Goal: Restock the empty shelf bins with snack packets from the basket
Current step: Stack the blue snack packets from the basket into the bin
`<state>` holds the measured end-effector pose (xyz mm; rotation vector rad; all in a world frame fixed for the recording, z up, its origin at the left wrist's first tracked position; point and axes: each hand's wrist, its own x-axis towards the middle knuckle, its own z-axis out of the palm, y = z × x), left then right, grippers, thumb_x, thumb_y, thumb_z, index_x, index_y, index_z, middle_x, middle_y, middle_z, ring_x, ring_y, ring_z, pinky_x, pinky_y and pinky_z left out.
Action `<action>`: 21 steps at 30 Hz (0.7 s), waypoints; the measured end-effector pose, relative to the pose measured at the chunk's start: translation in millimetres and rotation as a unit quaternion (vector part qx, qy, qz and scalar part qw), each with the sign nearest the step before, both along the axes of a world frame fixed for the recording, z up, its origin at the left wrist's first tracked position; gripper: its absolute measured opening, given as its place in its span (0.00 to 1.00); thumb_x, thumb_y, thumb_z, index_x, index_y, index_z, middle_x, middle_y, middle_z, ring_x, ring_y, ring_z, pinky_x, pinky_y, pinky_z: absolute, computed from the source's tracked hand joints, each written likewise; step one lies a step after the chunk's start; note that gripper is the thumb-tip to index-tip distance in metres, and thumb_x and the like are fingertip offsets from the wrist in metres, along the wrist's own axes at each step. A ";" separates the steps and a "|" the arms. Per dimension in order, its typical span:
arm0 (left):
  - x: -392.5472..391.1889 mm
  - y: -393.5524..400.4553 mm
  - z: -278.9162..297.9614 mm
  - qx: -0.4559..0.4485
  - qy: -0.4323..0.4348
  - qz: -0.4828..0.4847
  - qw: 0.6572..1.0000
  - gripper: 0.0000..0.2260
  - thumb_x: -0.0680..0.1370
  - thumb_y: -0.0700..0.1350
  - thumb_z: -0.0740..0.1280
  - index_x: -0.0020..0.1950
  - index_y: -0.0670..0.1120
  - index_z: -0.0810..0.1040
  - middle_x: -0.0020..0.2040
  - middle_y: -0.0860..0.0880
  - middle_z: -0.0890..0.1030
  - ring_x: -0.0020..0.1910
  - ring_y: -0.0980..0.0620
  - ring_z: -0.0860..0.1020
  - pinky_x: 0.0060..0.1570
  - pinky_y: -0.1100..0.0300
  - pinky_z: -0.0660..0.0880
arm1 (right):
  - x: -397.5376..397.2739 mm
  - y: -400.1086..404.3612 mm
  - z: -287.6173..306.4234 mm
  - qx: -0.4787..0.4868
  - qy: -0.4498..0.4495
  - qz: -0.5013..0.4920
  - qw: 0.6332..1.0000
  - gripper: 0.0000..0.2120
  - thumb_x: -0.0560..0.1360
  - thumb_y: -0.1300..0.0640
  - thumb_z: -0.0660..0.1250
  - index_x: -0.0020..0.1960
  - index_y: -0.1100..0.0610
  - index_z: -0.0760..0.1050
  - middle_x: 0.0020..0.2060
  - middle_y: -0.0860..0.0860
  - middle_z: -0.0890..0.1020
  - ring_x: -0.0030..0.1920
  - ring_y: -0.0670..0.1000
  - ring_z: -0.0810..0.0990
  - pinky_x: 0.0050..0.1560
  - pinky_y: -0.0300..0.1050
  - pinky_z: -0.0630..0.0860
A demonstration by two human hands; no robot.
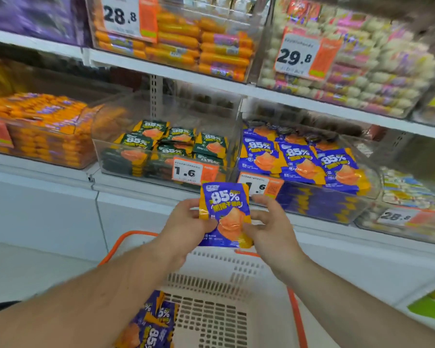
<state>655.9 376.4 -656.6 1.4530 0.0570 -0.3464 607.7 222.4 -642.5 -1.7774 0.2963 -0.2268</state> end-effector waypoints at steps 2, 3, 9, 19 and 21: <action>2.6 -9.7 21.4 -0.006 -0.049 -0.021 0.999 0.14 0.75 0.31 0.69 0.51 0.50 0.76 0.43 0.51 0.84 0.44 0.50 0.83 0.49 0.50 0.80 | -1.6 -7.7 15.9 -0.002 -0.018 -0.004 1.000 0.20 0.73 0.70 0.68 0.53 0.46 0.76 0.49 0.49 0.81 0.39 0.49 0.81 0.33 0.38 0.75; 4.2 -15.7 32.4 -0.003 -0.075 -0.035 0.997 0.14 0.75 0.31 0.69 0.48 0.51 0.77 0.40 0.53 0.85 0.42 0.52 0.84 0.48 0.52 0.80 | -1.9 -11.0 25.3 0.001 -0.022 -0.008 1.000 0.19 0.72 0.71 0.69 0.55 0.49 0.78 0.49 0.49 0.82 0.40 0.46 0.81 0.34 0.35 0.75; 39.0 -52.2 76.3 0.093 -0.220 -0.057 0.969 0.04 0.79 0.43 0.67 0.53 0.48 0.78 0.45 0.54 0.83 0.41 0.57 0.82 0.39 0.62 0.77 | 18.4 -49.3 71.3 0.024 -0.047 -0.046 0.998 0.25 0.74 0.73 0.66 0.68 0.57 0.74 0.52 0.43 0.79 0.44 0.43 0.78 0.42 0.38 0.77; 115.7 -70.8 57.1 0.511 -0.382 -0.095 0.764 0.31 0.72 0.71 0.62 0.68 0.55 0.63 0.62 0.52 0.76 0.59 0.48 0.77 0.51 0.54 0.71 | 139.5 -96.0 121.6 -0.059 -0.023 -0.085 0.994 0.24 0.74 0.74 0.62 0.68 0.62 0.72 0.42 0.52 0.77 0.44 0.53 0.74 0.56 0.58 0.77; 118.9 -75.1 47.7 0.547 -0.416 -0.063 0.723 0.34 0.71 0.73 0.59 0.69 0.54 0.61 0.58 0.53 0.79 0.55 0.48 0.79 0.44 0.56 0.68 | 166.3 -95.2 124.9 -0.083 -0.009 -0.096 0.992 0.12 0.72 0.74 0.61 0.53 0.67 0.77 0.33 0.53 0.74 0.39 0.54 0.69 0.41 0.53 0.74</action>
